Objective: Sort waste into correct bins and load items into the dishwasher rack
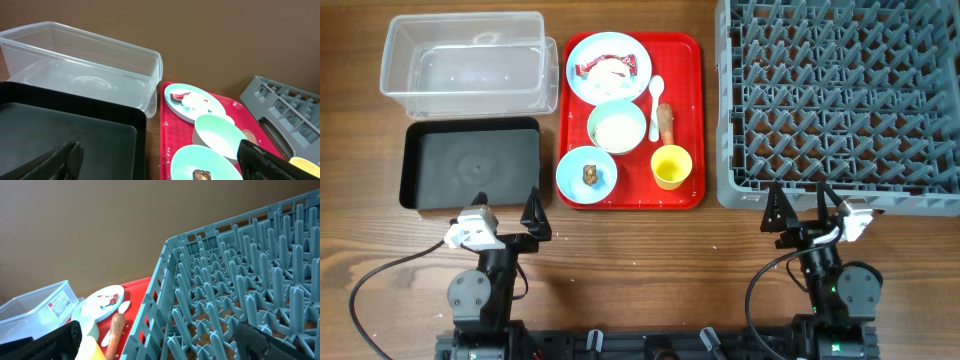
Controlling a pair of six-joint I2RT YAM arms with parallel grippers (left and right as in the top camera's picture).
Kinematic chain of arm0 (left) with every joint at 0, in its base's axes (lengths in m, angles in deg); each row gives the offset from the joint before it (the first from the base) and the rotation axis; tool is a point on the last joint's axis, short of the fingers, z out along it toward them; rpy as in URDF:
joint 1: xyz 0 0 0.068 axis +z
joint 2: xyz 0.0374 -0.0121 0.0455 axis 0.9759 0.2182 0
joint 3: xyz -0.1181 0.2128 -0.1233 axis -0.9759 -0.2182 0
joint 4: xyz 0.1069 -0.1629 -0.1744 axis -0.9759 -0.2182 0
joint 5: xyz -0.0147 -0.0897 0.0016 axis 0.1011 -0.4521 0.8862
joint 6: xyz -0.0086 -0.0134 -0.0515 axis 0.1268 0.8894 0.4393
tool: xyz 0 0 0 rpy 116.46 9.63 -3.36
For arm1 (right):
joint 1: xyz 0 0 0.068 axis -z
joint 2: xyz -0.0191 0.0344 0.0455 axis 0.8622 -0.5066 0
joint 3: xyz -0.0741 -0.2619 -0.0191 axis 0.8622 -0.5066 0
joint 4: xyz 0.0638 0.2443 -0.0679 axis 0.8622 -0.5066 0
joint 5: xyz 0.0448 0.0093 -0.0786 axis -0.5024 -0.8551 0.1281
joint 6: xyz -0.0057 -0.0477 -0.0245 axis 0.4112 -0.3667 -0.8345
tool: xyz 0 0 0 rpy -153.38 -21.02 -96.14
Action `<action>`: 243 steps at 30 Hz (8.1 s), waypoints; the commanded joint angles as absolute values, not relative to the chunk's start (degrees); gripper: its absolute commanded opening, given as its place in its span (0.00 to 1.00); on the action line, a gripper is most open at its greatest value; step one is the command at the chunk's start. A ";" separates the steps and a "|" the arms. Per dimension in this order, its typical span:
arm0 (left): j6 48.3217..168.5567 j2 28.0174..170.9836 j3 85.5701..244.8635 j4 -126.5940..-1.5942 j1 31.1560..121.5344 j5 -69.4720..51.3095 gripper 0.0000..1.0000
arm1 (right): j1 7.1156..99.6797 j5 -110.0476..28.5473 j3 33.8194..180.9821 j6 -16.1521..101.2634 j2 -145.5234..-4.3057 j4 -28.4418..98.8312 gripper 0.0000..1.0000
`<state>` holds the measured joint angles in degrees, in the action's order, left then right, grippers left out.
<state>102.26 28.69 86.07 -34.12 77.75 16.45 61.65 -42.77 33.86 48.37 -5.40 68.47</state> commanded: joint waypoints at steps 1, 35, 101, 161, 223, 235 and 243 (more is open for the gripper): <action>101.11 28.02 85.68 -34.12 77.49 15.57 1.00 | 61.63 -42.25 33.82 48.78 -4.94 68.78 1.00; 101.11 28.02 85.68 -34.12 77.49 15.57 1.00 | 61.63 -42.25 33.82 48.81 -4.94 68.78 1.00; 101.11 28.24 85.68 -29.20 77.56 14.48 1.00 | 60.71 -44.67 33.82 57.68 -5.11 72.38 1.00; 77.06 172.30 209.26 -68.13 62.67 8.71 0.96 | 60.71 -60.63 110.76 37.66 -77.83 30.40 1.00; 72.23 160.97 209.11 -74.09 64.44 15.77 1.00 | 60.71 -60.63 110.76 37.81 -77.81 27.82 1.00; 72.85 171.14 209.11 -73.26 63.61 9.98 1.00 | 60.71 -60.61 110.76 37.75 -77.83 27.77 1.00; 77.24 171.55 209.08 -76.85 63.61 8.93 0.13 | 60.71 -60.63 110.76 37.81 -77.83 27.80 1.00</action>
